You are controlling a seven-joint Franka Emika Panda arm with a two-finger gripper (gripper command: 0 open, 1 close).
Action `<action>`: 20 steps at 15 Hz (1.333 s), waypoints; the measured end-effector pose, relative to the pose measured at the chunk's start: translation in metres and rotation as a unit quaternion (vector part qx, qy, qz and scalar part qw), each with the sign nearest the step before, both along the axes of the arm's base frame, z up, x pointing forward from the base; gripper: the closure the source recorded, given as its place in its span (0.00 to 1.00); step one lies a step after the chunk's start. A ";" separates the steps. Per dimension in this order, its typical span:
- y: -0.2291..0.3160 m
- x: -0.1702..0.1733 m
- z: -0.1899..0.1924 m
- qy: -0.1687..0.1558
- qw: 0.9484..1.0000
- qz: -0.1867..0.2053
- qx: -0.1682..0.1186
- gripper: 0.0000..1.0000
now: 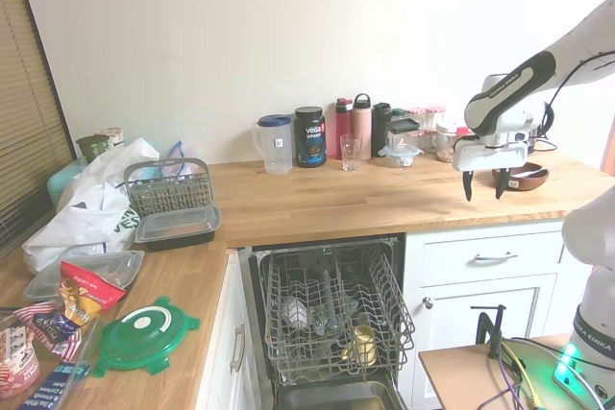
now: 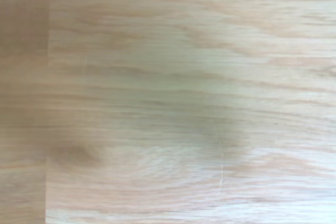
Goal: Put the fork in the dishwasher
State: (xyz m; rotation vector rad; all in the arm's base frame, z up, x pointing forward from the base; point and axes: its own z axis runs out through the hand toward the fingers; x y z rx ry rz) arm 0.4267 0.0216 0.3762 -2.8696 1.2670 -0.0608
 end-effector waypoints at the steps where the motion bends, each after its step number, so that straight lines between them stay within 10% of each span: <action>1: 0.000 0.000 0.000 0.000 1.000 0.000 0.000 0.00; 8: -0.001 -0.005 0.071 -0.042 0.994 -0.013 0.104 0.00; 14: -0.102 0.070 0.118 -0.080 0.965 -0.133 0.211 0.00; 20: -0.184 0.143 0.077 -0.078 0.939 -0.268 0.201 0.00</action>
